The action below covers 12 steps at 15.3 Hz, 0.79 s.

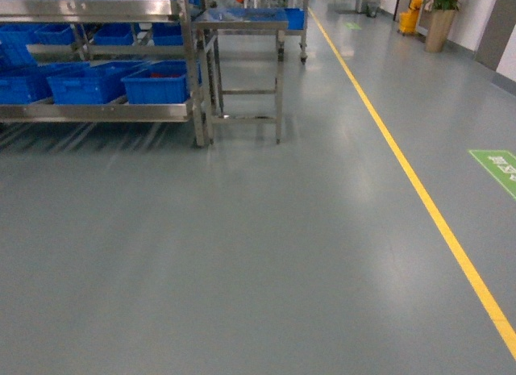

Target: Sort blue parts and orange caps into right shelf containers

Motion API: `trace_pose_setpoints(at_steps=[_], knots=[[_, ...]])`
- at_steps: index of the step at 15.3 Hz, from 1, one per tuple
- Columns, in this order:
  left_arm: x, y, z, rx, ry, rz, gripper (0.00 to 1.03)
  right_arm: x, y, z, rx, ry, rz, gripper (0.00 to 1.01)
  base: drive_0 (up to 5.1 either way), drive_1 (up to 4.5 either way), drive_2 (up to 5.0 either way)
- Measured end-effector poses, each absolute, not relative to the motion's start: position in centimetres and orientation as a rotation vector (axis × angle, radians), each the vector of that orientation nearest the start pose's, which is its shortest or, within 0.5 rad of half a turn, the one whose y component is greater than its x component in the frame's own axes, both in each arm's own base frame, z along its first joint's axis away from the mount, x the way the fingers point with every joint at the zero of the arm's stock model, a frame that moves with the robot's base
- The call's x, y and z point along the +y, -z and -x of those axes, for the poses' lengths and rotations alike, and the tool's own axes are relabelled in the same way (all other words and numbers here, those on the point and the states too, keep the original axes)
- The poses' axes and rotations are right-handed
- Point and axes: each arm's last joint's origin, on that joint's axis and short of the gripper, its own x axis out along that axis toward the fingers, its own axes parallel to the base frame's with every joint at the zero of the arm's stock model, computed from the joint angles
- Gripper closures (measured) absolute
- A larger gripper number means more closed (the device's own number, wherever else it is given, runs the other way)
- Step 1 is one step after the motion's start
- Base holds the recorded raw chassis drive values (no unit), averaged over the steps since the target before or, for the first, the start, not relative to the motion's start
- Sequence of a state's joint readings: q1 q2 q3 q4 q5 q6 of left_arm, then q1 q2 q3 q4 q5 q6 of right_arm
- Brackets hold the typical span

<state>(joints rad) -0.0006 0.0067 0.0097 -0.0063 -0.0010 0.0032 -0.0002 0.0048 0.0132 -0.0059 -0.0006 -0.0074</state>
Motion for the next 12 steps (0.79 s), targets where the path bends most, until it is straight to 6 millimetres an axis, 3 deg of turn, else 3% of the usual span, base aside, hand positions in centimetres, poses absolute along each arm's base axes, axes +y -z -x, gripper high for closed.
trace_pose_setpoints(at_steps=[12], knots=[[0.00, -16.56, -9.75, 0.004, 0.000, -0.004, 0.59, 0.00, -16.71, -9.72, -0.003, 0.000, 0.007, 0.57, 0.1, 4.39, -4.2]])
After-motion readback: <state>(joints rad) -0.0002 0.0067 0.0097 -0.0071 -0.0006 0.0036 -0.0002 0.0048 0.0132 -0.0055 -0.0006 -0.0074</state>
